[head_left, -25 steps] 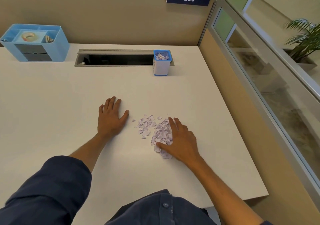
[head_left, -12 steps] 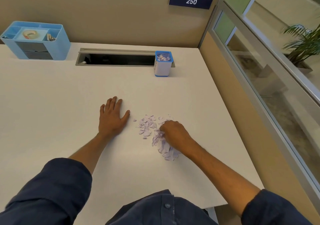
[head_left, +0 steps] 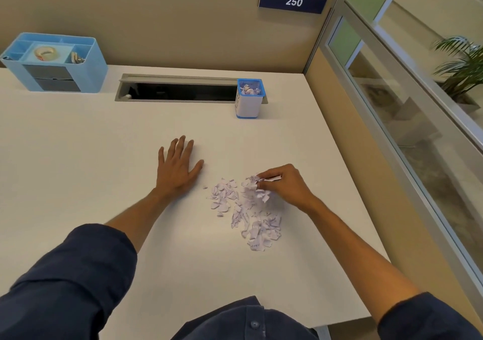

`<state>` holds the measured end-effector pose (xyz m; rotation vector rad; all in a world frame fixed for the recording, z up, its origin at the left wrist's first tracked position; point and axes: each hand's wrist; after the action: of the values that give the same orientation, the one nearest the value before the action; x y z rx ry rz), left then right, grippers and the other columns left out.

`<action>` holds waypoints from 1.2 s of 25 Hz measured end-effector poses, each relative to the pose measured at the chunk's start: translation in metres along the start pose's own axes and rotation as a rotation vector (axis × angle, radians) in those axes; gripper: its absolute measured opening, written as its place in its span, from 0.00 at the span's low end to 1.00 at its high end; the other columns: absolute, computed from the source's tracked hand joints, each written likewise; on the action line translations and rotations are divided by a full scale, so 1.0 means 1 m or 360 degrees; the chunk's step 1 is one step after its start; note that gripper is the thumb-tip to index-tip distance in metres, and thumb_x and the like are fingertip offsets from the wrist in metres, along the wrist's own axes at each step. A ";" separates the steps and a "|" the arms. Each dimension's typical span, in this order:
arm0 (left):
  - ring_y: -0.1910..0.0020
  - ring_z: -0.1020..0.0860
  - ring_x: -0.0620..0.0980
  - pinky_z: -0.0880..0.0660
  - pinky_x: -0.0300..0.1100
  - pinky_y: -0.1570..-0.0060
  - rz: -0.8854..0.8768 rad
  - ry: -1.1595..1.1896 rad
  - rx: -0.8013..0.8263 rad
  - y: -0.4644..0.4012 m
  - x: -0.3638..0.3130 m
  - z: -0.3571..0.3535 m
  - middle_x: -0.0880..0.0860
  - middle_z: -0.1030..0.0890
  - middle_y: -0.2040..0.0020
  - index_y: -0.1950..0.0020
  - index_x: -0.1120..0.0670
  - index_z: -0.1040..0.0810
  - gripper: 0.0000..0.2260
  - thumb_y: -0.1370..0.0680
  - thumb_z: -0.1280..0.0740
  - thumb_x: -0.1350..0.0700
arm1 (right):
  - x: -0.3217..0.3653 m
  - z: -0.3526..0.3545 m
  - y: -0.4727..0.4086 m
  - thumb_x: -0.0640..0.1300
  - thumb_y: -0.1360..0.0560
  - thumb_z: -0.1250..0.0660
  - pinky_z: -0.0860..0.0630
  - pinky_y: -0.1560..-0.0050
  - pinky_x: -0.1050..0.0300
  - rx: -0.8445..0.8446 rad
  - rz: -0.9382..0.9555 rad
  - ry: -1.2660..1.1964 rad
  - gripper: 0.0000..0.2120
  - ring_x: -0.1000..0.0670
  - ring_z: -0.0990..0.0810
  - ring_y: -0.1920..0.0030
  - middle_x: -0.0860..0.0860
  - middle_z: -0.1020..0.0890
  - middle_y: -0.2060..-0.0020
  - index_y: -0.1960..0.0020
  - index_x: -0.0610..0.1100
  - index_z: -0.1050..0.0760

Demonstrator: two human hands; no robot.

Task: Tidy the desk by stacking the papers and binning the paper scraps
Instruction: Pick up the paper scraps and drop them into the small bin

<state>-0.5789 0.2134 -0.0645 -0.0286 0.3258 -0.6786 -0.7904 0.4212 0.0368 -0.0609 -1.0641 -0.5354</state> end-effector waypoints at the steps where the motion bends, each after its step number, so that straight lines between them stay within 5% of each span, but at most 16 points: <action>1: 0.21 0.48 0.53 0.55 0.58 0.25 0.0024 -0.0004 0.0044 -0.003 0.000 -0.002 0.53 0.45 0.20 0.21 0.51 0.43 0.34 0.22 0.55 0.35 | 0.002 0.004 -0.004 0.40 0.30 0.25 0.20 0.57 0.62 0.0004 -0.0018 -0.0086 0.08 0.54 0.15 0.59 0.50 0.14 0.59 0.51 0.42 0.15; 12: 0.21 0.48 0.51 0.53 0.56 0.24 0.0086 -0.0017 0.0049 -0.008 -0.001 -0.009 0.51 0.44 0.20 0.22 0.48 0.42 0.32 0.22 0.53 0.34 | 0.037 0.048 -0.093 0.36 0.26 0.31 0.25 0.65 0.70 -0.0009 -0.0159 -0.0509 0.08 0.60 0.22 0.69 0.56 0.16 0.69 0.48 0.43 0.18; 19: 0.21 0.48 0.51 0.52 0.56 0.24 0.0097 0.0002 0.0013 -0.009 -0.001 -0.009 0.50 0.43 0.20 0.22 0.47 0.41 0.31 0.22 0.51 0.35 | 0.074 0.080 -0.210 0.39 0.28 0.27 0.23 0.64 0.65 -0.0177 -0.0145 -0.0294 0.12 0.53 0.20 0.60 0.45 0.17 0.54 0.44 0.38 0.19; 30: 0.21 0.49 0.49 0.54 0.54 0.24 0.0125 0.0001 0.0035 -0.009 -0.003 -0.007 0.48 0.45 0.20 0.22 0.46 0.43 0.31 0.22 0.52 0.35 | 0.109 0.058 -0.287 0.42 0.29 0.26 0.24 0.57 0.56 -0.0093 0.0143 0.1118 0.12 0.48 0.20 0.48 0.45 0.16 0.48 0.46 0.41 0.17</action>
<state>-0.5884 0.2087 -0.0693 0.0052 0.3185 -0.6043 -0.9250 0.1456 0.0985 0.0284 -0.3584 -0.4545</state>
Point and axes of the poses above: each hand's wrist, its own y-axis away from the middle knuckle, its own z-axis out of the back of the hand, x = y × z
